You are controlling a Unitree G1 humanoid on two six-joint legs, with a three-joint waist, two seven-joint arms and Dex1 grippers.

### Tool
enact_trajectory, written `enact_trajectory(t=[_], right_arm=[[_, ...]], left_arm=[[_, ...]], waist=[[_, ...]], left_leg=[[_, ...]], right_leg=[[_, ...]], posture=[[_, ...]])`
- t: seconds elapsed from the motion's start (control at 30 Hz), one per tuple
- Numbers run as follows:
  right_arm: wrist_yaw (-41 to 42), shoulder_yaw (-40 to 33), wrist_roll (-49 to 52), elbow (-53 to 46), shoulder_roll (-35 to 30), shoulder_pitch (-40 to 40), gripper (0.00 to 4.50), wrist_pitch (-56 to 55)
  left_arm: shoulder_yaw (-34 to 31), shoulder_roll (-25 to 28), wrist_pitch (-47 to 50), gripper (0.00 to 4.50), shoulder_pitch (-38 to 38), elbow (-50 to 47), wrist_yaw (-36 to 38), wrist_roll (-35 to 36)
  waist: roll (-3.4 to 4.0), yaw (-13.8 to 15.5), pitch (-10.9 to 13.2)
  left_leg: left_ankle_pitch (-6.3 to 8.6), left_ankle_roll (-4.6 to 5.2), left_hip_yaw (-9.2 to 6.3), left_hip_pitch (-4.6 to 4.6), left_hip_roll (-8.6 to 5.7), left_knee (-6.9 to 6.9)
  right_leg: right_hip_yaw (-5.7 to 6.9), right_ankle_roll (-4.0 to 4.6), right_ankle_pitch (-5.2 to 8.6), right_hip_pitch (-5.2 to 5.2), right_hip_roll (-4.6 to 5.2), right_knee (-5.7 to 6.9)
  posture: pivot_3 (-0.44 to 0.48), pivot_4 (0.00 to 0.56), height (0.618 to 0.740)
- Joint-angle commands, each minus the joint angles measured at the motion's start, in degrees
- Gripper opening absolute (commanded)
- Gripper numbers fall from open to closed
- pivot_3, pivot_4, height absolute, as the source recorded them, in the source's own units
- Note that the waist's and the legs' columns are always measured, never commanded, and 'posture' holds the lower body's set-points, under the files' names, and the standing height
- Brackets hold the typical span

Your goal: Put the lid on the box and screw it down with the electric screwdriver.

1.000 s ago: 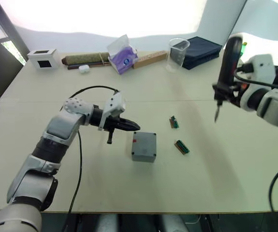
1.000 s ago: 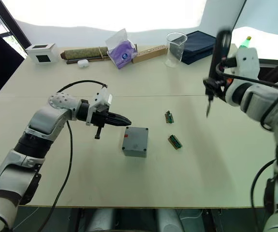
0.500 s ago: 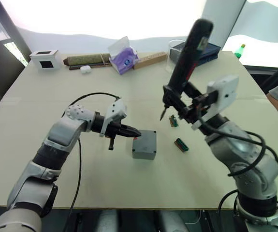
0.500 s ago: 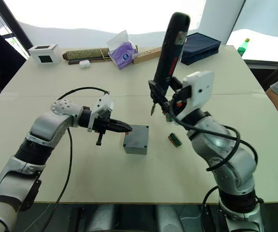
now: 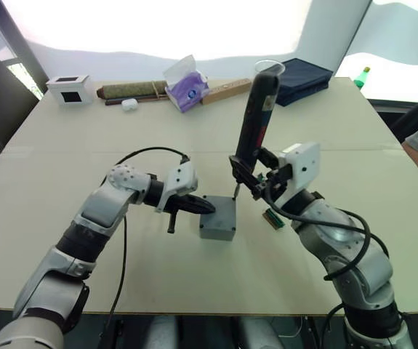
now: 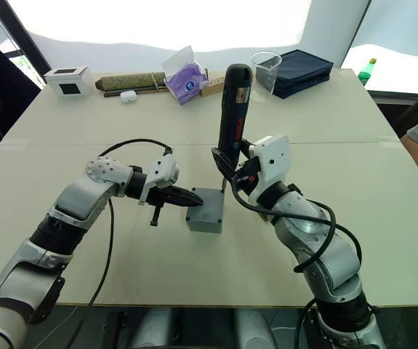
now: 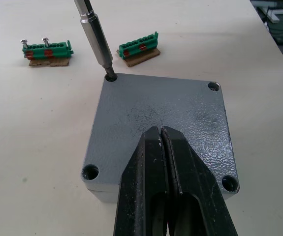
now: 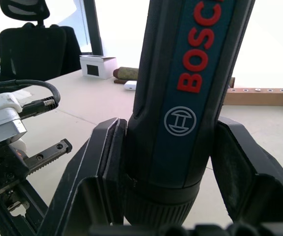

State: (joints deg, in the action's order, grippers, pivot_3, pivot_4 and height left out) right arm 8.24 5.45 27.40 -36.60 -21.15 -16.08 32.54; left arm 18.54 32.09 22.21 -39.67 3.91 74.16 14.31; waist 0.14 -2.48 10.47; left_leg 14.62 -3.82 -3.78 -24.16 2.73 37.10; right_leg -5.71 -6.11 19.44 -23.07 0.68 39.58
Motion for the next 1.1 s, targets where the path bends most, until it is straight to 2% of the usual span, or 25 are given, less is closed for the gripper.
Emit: enact_trajectory(t=[0.03, 0.23, 0.47, 0.63, 0.73, 0.83, 1.1], right_arm=[[0.7, 0.0, -1.9, -1.5, 1.4, -0.5, 2.12, -2.8], [1.9, 1.0, -4.6, -0.6, 2.8, 0.8, 2.12, -3.9], [4.4, 4.5, -9.0, 1.4, 0.1, 5.5, 2.12, -1.1], [3.8, 4.0, -9.1, 3.4, 1.3, 7.1, 2.12, 1.0], [3.8, 3.5, -9.0, 4.4, 2.4, 7.5, 2.12, 0.7], [4.1, 5.1, -10.8, 6.1, 2.1, 7.4, 2.12, 1.5], [4.6, 6.9, -12.5, 7.9, 2.5, 7.5, 2.12, 2.3]], left_arm=[[0.8, 0.1, 0.7, 0.0, 0.6, 0.9, -0.2, -1.3], [0.8, 0.2, 0.7, 0.0, 0.5, 1.5, -0.2, -1.4], [1.3, 0.8, 0.0, 0.0, 1.0, 1.9, 0.0, -2.2], [2.1, 1.4, -1.2, 0.0, 2.2, 2.1, 0.0, -3.4], [2.6, 1.8, -2.2, 0.0, 2.8, 2.1, 0.1, -4.3], [2.5, 1.8, -1.9, 0.0, 3.4, 1.4, 0.1, -4.1], [2.4, 1.7, -1.1, 0.0, 4.1, 0.4, -0.3, -4.0]], waist=[[0.0, 0.0, 0.0], [0.0, 0.0, 0.0], [-0.03, 0.0, -0.1], [-0.3, -0.1, -0.7], [-0.39, 0.0, -1.0], [-0.47, -0.1, -1.1], [-0.66, 0.0, -1.6]], left_leg=[[0.0, 0.0, 0.0, 0.01, 0.0, 0.0], [0.06, 0.11, 0.0, 0.27, 0.0, -0.03], [0.2, 0.35, 0.0, 0.79, 0.0, -0.1], [0.22, 0.38, -0.02, 0.9, 0.01, -0.11], [0.25, 0.43, -0.04, 1.13, 0.02, -0.15], [0.47, 0.8, 0.01, 1.9, 0.01, -0.27], [0.61, 1.02, -0.01, 2.13, 0.02, -0.27]], right_leg=[[0.0, 0.0, 0.0, 0.01, 0.0, 0.0], [0.0, 0.0, 0.0, 0.28, 0.0, -0.04], [0.0, 0.0, 0.01, 0.8, -0.01, -0.14], [0.0, 0.0, 0.02, 0.92, -0.03, -0.15], [0.0, 0.01, 0.03, 1.18, -0.04, -0.21], [0.0, 0.05, 0.09, 1.99, -0.04, -0.51], [0.0, 0.1, 0.25, 2.22, -0.04, -0.5]], posture=[[0.0, 0.15, 0.737], [0.0, 0.15, 0.737], [0.0, 0.15, 0.737], [0.0, 0.15, 0.737], [0.0, 0.15, 0.737], [0.0, 0.15, 0.737], [0.0, 0.15, 0.737]])
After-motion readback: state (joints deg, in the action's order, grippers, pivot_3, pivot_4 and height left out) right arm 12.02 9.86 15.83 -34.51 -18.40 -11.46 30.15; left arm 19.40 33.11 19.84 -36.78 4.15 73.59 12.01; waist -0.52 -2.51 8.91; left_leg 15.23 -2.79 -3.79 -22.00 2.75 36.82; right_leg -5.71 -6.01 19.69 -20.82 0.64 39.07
